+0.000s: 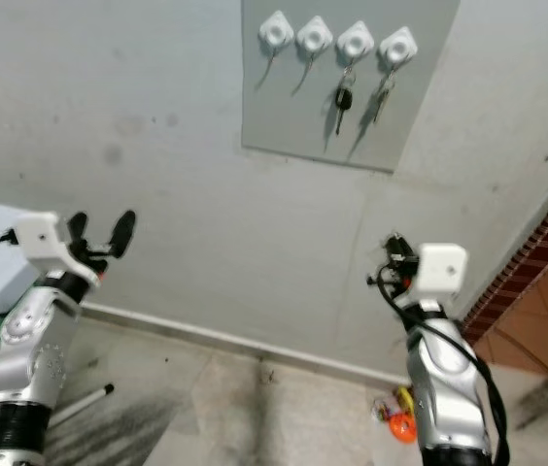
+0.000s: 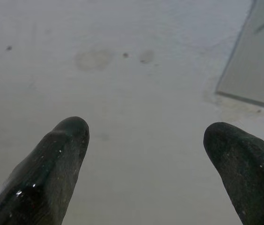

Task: Hang keys on a hook

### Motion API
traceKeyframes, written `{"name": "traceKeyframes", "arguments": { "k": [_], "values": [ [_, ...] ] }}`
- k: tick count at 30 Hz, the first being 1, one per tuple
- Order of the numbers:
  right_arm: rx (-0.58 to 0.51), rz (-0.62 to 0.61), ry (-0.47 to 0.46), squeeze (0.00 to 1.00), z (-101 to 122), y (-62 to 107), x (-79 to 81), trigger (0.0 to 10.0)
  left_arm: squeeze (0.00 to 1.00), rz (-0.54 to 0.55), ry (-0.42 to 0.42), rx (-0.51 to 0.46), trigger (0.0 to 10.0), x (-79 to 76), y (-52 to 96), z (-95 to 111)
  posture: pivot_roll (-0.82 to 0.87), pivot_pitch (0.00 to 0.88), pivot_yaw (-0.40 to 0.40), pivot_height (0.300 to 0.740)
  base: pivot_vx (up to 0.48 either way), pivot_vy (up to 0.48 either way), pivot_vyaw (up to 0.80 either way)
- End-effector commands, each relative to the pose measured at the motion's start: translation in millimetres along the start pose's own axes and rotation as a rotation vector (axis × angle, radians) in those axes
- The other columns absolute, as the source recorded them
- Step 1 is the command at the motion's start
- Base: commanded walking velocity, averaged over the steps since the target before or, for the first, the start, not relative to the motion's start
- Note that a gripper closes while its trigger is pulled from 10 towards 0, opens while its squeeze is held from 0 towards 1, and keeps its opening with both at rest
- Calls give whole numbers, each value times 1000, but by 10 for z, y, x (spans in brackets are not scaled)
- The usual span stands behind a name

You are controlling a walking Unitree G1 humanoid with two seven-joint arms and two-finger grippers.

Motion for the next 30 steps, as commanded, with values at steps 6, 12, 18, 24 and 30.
{"name": "traceKeyframes", "arguments": {
  "k": [6,12,18,24,30],
  "values": [
    [-15,-14,-6,0,38,14,-32,10000,0,-17,-27,4,10000,-28,0,13,-41,0,-5,740,283,384,0],
    [-14,-14,-9,0,33,19,-33,10000,0,-25,-42,8,10000,-39,5,9,-41,0,-4,740,377,193,0],
    [-15,-13,-14,0,34,27,-23,10000,0,-38,-64,9,10000,-56,13,17,-43,0,0,740,462,0,0],
    [-15,-12,-13,0,32,43,-15,10000,0,-42,-71,16,10000,-58,23,14,-46,0,6,740,480,0,0],
    [-12,-16,-19,0,13,66,-10,10000,0,-57,-78,31,10000,-73,29,-7,-48,0,10,740,442,0,0]
  ]
}}
Point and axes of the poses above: a point about 5 cm out from each wrist's last joint towards the gripper, its own y axis pointing back from the gripper into the wrist, its own z axis along the axis of the wrist's last joint, x = y × z, the point moved 3 cm from there along -y, pointing out of the wrist towards the gripper
